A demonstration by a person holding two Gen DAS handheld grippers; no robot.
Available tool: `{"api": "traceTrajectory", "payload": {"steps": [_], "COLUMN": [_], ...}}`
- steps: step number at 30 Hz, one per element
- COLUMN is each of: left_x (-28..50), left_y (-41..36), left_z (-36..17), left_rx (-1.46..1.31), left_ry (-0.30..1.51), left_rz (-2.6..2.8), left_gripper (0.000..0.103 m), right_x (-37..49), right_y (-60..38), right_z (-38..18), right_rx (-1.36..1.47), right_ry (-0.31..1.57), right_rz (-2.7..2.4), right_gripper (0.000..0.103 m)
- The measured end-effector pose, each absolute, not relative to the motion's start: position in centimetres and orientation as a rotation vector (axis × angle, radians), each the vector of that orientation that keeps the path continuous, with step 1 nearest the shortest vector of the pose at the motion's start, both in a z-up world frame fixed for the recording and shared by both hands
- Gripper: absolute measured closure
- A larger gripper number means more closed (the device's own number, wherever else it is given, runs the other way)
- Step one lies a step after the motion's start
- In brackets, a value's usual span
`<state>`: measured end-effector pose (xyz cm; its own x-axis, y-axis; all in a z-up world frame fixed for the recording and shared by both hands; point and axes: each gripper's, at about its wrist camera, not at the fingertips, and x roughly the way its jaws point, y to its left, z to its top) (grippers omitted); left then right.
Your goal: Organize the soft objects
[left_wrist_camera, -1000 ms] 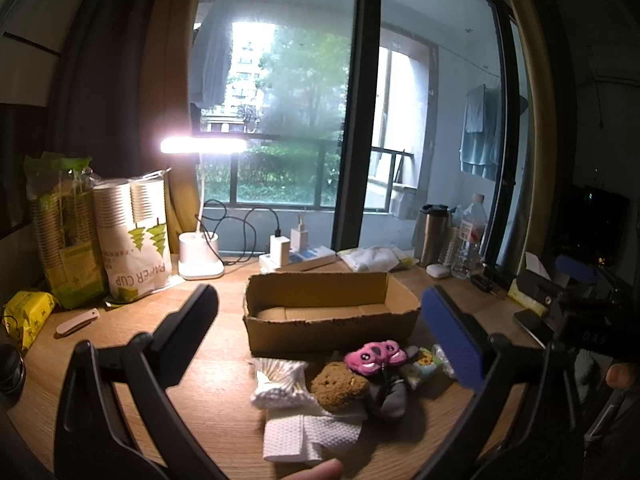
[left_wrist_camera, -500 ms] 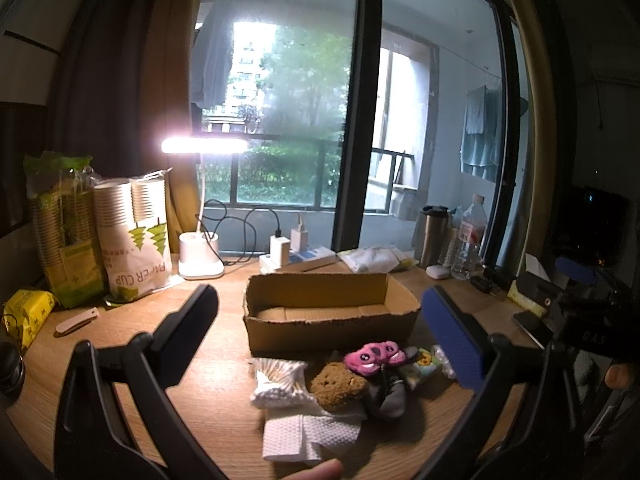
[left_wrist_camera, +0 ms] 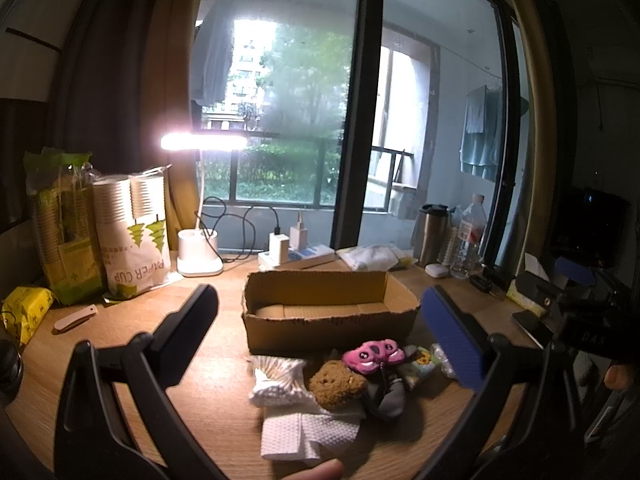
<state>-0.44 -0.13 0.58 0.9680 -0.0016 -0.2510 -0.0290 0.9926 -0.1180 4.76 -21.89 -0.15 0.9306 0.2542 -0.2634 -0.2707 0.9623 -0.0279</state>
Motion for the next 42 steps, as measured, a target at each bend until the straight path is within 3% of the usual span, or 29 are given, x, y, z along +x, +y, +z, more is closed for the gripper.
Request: {"api": "traceTrajectory", "payload": {"steps": [18,42], "left_x": [2.0,5.9], "left_y": [0.2,2.2], "left_z": [-2.4,-11.1], "left_rx": [-0.123,-0.162], "left_ry": [0.38,0.709], "left_rz": [0.017,0.067], "left_gripper": [0.0,0.0], "right_x": [5.9,12.2], "right_y": [-21.8,-22.5], "right_z": [-1.7,-10.7], "right_rx": [-0.069,-0.05], "right_ry": [0.317,0.603], "right_rz": [0.274,0.261], "right_gripper": [0.0,0.0]}}
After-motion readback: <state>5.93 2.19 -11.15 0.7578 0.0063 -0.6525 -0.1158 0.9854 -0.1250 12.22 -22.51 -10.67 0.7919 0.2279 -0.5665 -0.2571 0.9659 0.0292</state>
